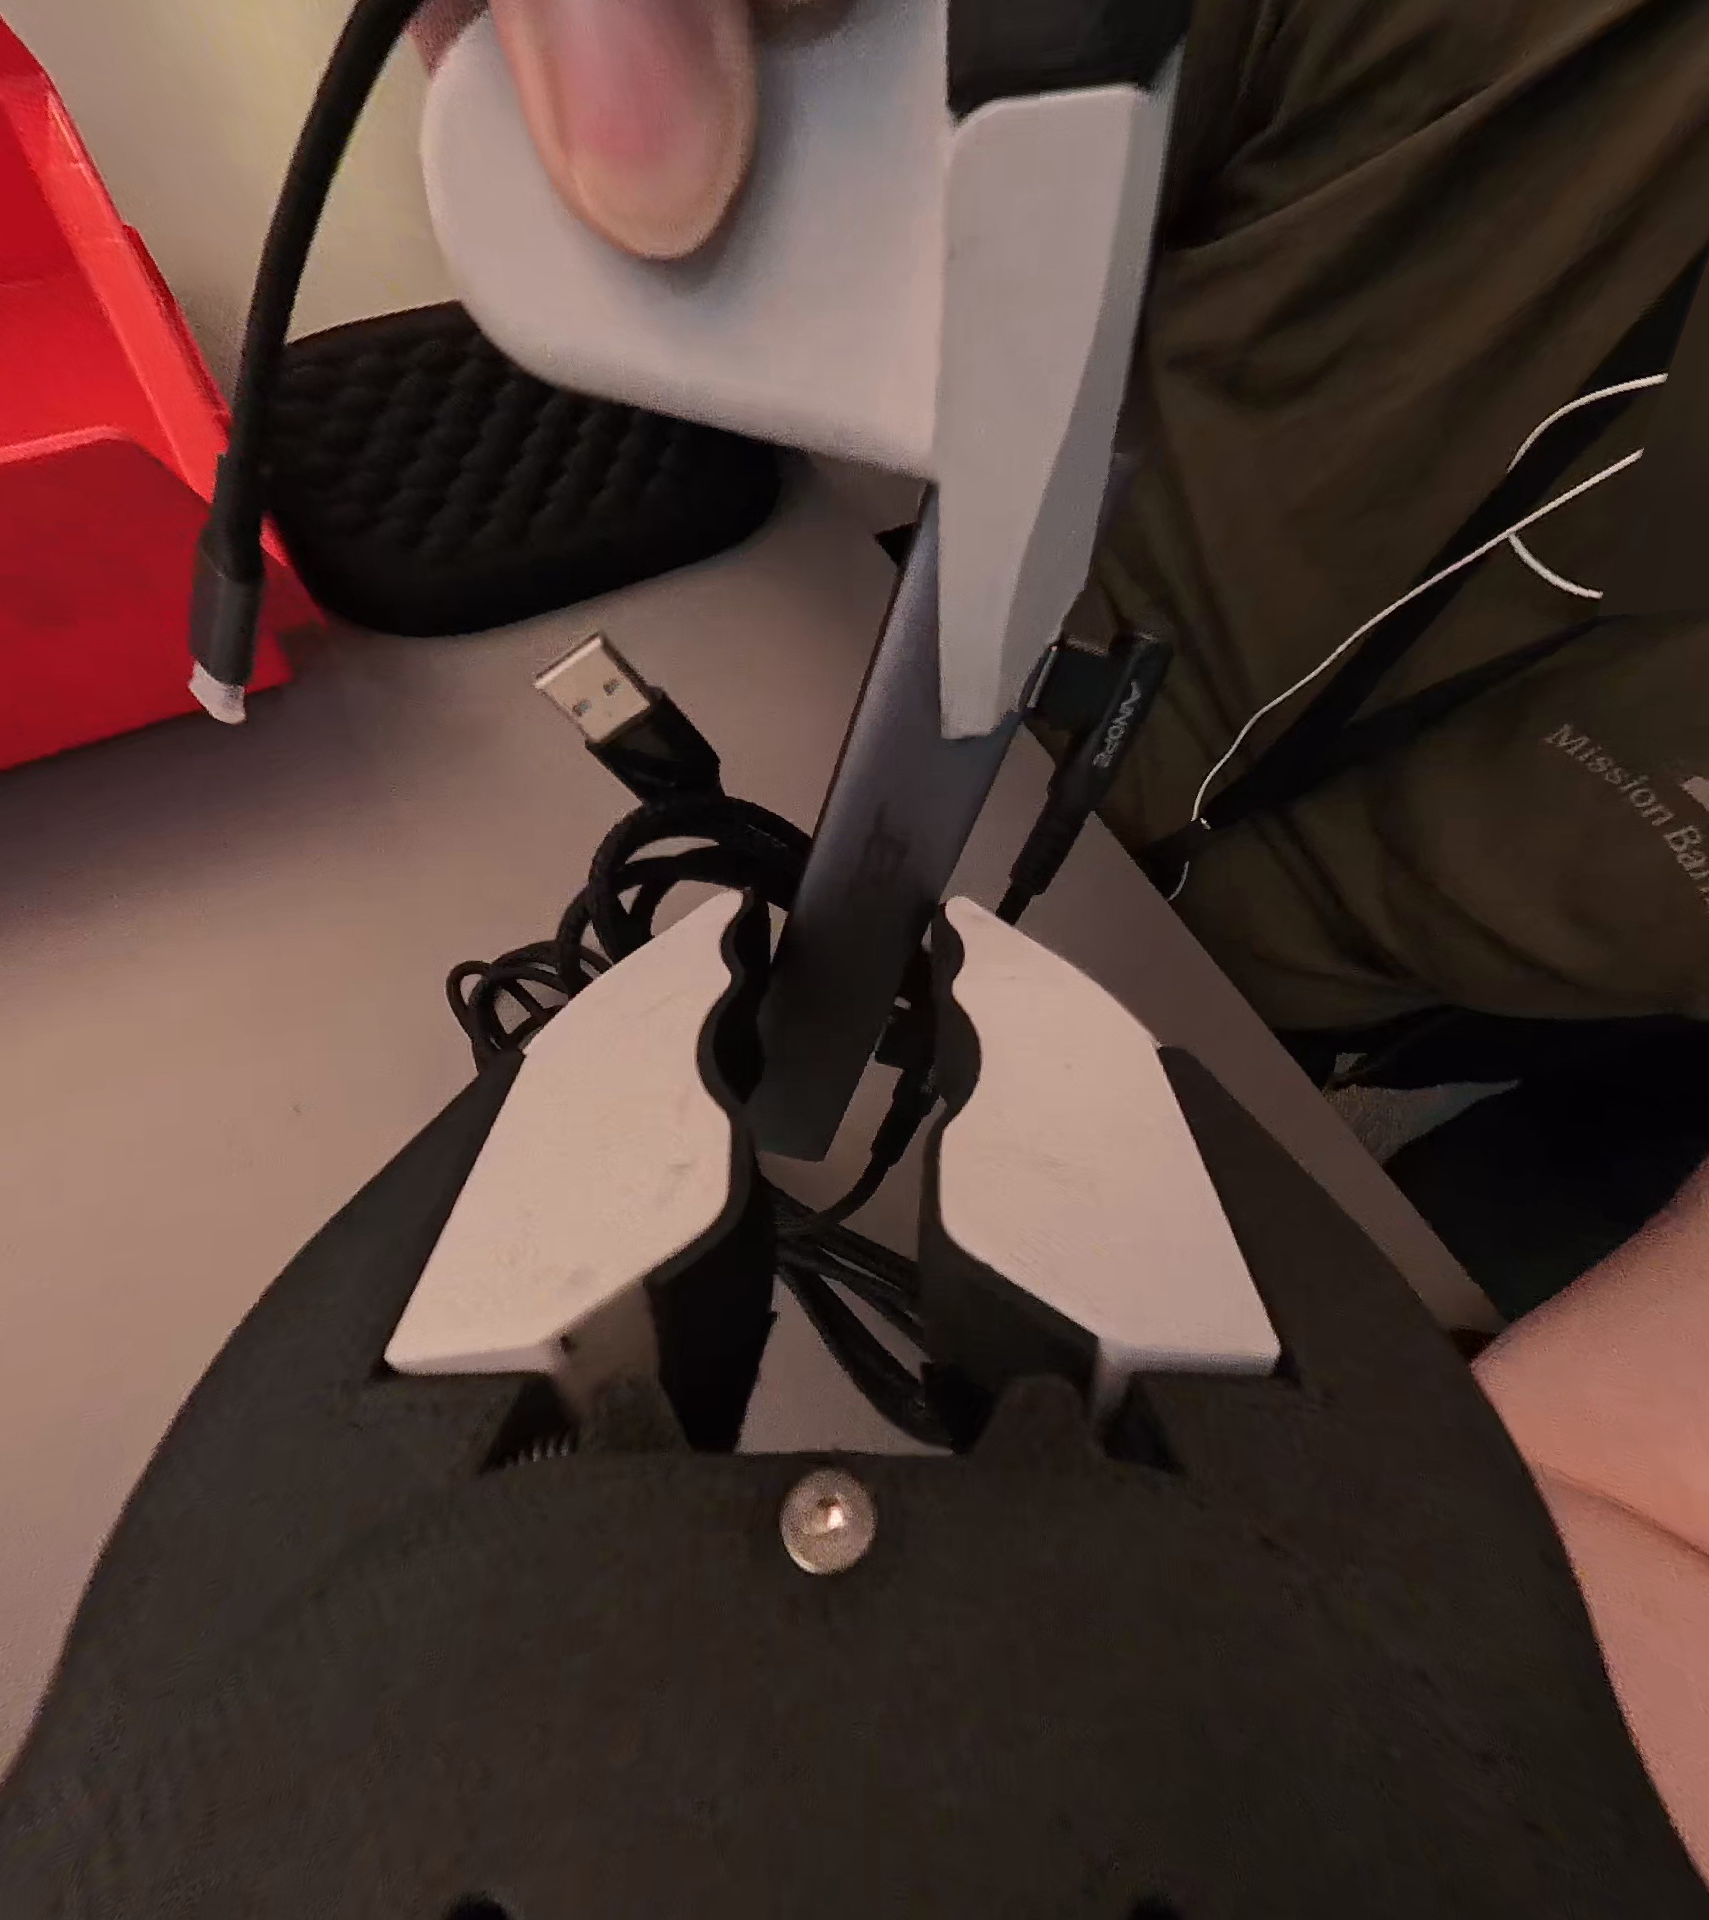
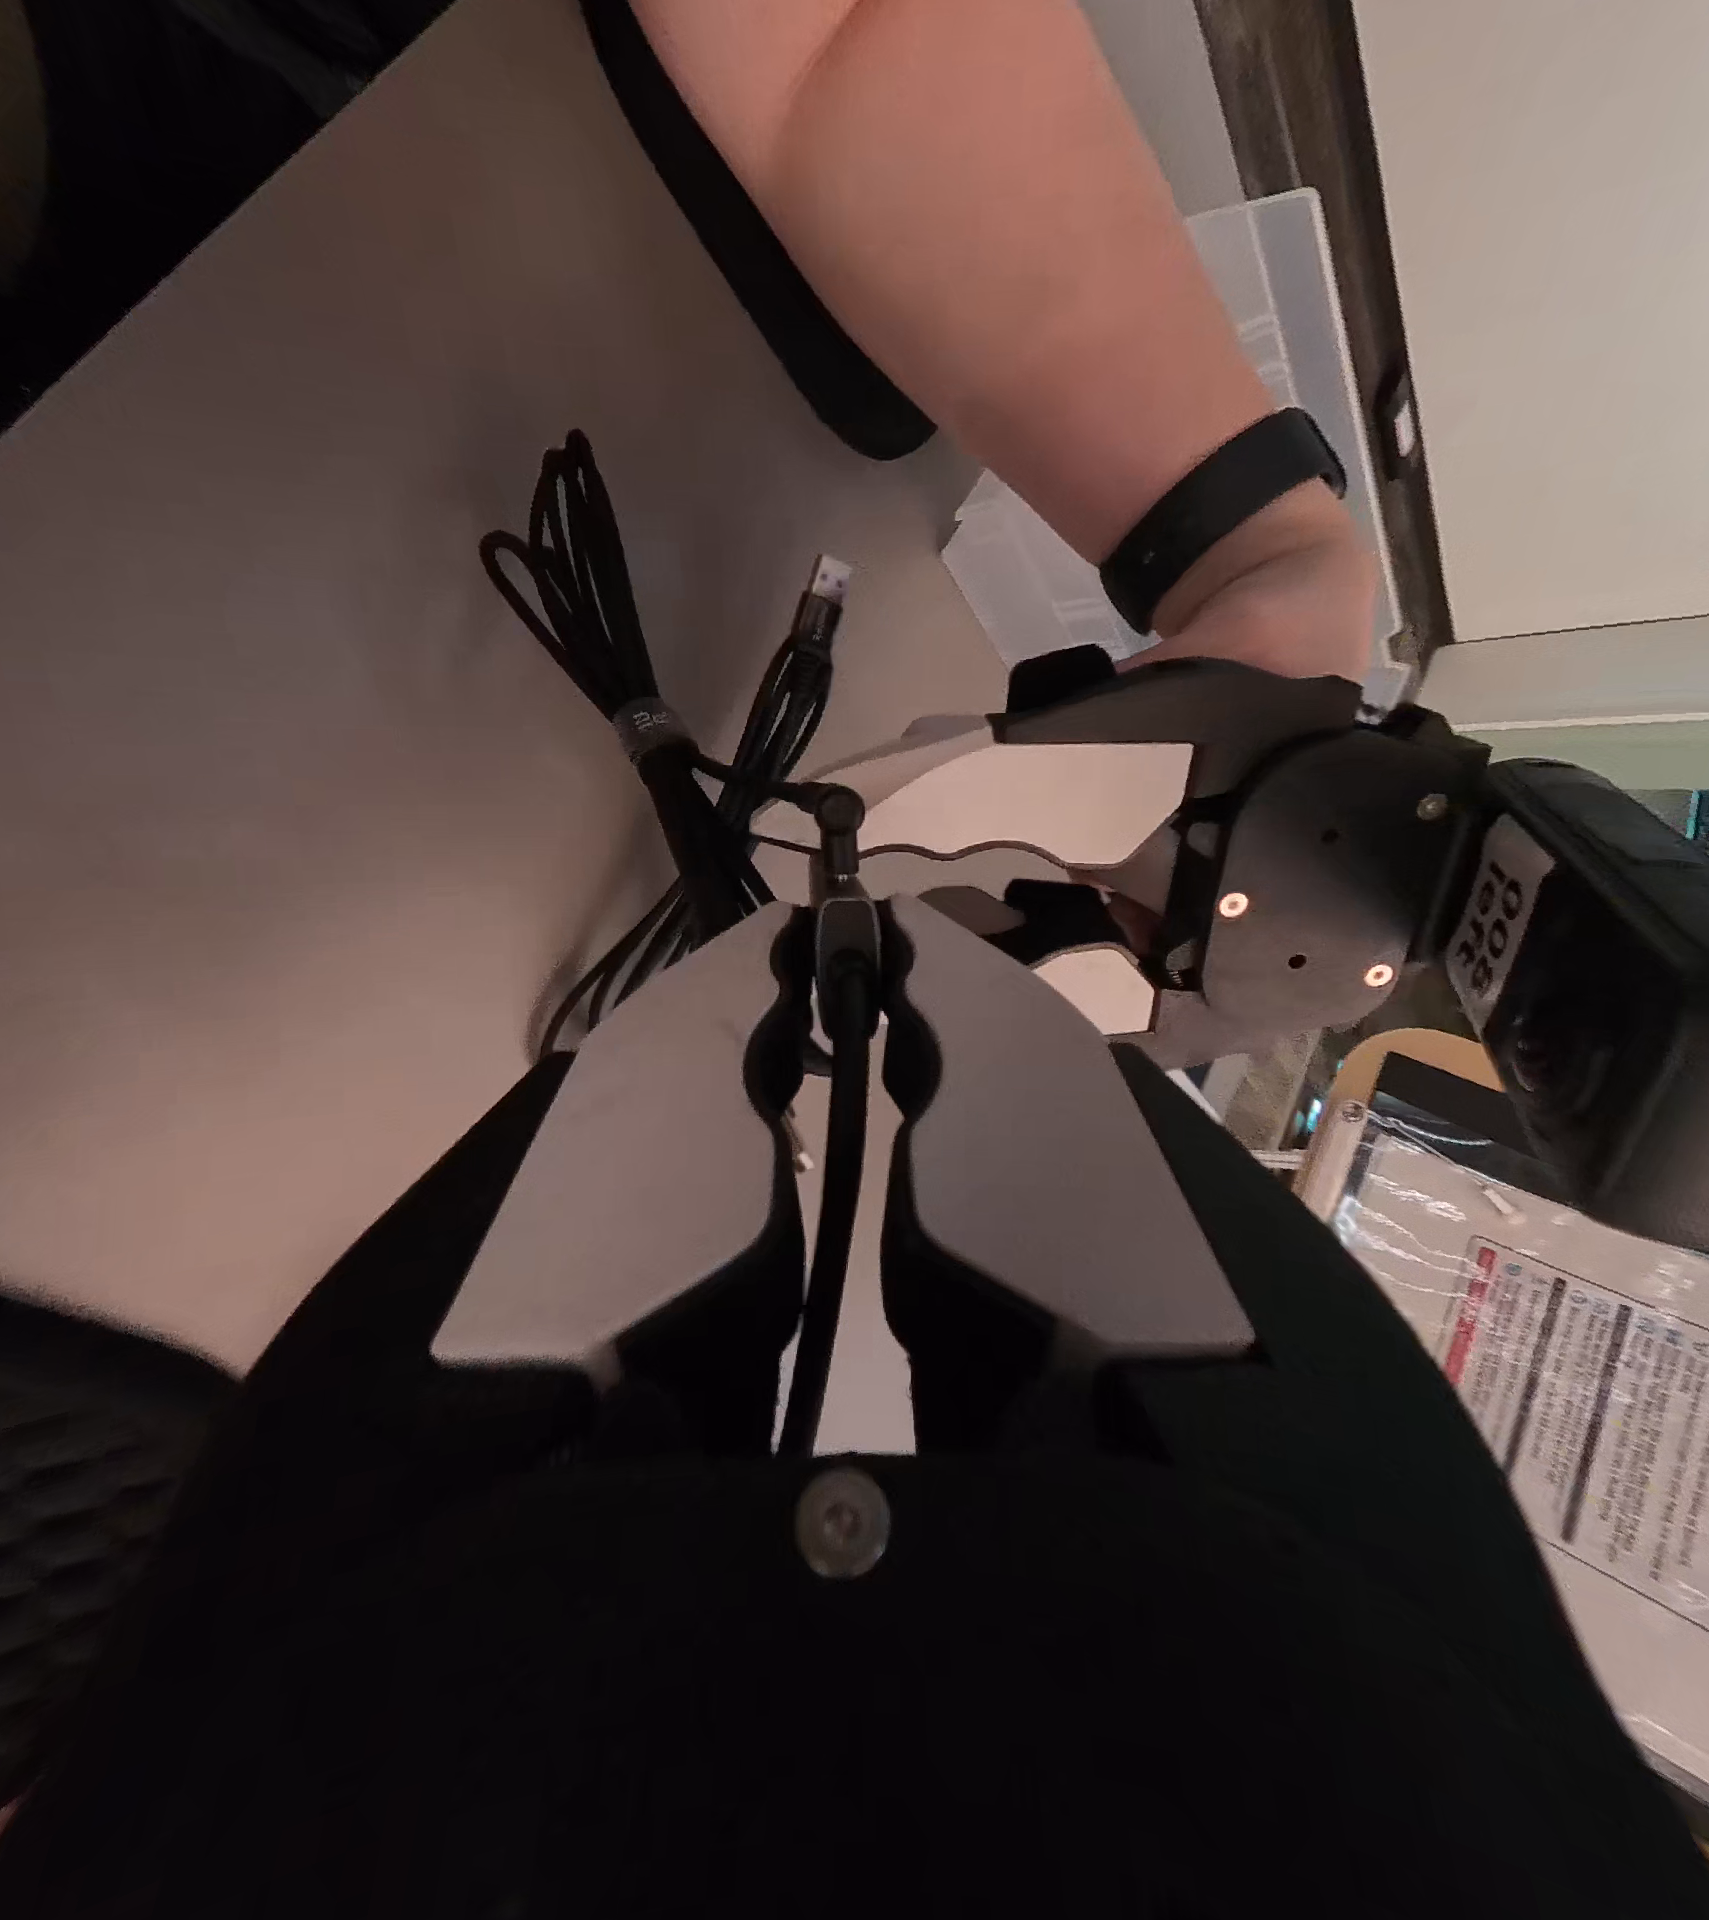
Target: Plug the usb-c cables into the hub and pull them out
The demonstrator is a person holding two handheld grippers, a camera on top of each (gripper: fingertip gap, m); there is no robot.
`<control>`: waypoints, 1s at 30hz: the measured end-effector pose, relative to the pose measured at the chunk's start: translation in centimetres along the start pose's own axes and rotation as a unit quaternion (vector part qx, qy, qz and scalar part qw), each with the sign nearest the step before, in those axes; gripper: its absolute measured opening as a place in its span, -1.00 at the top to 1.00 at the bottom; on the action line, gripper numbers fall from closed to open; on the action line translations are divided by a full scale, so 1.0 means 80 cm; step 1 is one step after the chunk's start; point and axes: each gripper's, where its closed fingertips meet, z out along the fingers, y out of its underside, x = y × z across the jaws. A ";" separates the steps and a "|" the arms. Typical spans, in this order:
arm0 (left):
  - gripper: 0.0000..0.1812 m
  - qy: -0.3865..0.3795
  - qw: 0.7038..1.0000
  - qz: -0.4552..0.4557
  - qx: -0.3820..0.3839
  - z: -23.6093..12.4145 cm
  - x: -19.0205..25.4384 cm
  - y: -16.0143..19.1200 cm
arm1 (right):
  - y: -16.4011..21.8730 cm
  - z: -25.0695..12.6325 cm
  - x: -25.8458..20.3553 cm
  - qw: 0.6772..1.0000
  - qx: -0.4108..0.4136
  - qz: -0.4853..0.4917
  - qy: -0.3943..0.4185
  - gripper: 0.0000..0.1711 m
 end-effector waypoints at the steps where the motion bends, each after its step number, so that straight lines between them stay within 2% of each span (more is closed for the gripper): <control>1: 0.69 -0.004 1.000 0.008 -0.005 0.003 -0.001 0.000 | 0.002 0.000 -0.002 1.000 0.002 0.004 -0.006 0.86; 5: 0.73 -0.052 0.998 0.041 -0.001 0.003 -0.016 -0.012 | 0.017 -0.014 0.007 1.000 -0.002 0.019 0.015 0.81; 11: 0.74 -0.141 0.981 -0.031 0.128 -0.044 -0.071 -0.043 | 0.083 -0.055 0.081 0.977 -0.014 0.073 0.202 0.47; 14: 0.75 -0.218 0.955 -0.075 0.185 -0.078 -0.105 -0.049 | 0.141 -0.085 0.121 0.937 -0.069 0.114 0.322 0.48; 16: 0.75 -0.261 0.935 -0.093 0.219 -0.100 -0.121 -0.052 | 0.165 -0.104 0.141 0.908 -0.071 0.144 0.387 0.48; 19: 0.75 -0.317 0.906 -0.118 0.254 -0.127 -0.138 -0.051 | 0.191 -0.117 0.163 0.865 -0.038 0.234 0.442 0.49; 21: 0.75 -0.360 0.877 -0.132 0.288 -0.149 -0.149 -0.051 | 0.214 -0.117 0.170 0.834 -0.048 0.299 0.461 0.49; 23: 0.75 -0.420 0.836 -0.146 0.322 -0.176 -0.159 -0.047 | 0.215 -0.111 0.178 0.802 -0.005 0.368 0.470 0.49; 27: 0.75 -0.533 0.761 -0.143 0.342 -0.219 -0.166 -0.032 | 0.165 -0.087 0.196 0.719 0.216 0.509 0.422 0.49; 29: 0.75 -0.584 0.729 -0.137 0.330 -0.231 -0.170 -0.023 | 0.154 -0.070 0.204 0.674 0.269 0.558 0.403 0.50; 30: 0.75 -0.604 0.716 -0.140 0.321 -0.234 -0.173 -0.017 | 0.149 -0.058 0.207 0.669 0.275 0.568 0.394 0.50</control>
